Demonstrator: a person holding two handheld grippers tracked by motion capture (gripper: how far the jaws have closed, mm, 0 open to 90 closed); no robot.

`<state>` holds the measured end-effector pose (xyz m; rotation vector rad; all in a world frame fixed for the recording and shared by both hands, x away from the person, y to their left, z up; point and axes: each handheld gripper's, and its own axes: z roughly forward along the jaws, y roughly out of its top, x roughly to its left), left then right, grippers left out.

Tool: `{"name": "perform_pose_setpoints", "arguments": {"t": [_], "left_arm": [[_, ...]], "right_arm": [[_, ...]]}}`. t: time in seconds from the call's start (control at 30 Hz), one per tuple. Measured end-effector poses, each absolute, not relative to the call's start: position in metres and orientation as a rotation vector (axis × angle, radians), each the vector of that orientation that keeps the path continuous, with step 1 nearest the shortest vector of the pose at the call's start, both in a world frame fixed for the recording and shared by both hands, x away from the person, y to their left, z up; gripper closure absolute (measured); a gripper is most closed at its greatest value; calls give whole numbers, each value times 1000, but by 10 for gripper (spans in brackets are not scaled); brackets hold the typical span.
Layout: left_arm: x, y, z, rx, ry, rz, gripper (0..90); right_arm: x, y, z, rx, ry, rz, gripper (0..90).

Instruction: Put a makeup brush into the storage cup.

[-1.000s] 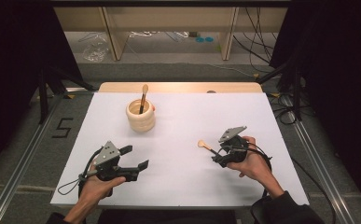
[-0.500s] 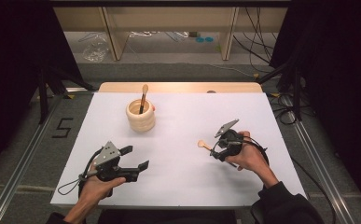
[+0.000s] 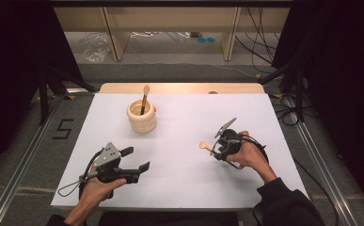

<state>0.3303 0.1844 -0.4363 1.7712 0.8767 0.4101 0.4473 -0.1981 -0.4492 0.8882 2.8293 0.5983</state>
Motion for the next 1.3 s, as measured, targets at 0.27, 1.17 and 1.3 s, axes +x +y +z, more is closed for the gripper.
{"name": "perform_pose_setpoints", "arguments": {"t": [0.27, 1.17, 1.3], "left_arm": [[330, 185, -436, 1771, 876, 411, 157], [330, 184, -436, 1780, 873, 402, 157], [331, 186, -436, 1789, 855, 412, 157]], "right_arm": [[451, -198, -453, 925, 2860, 552, 677], [468, -191, -453, 926, 2966, 306, 822], [469, -189, -453, 925, 2972, 275, 825]]}}
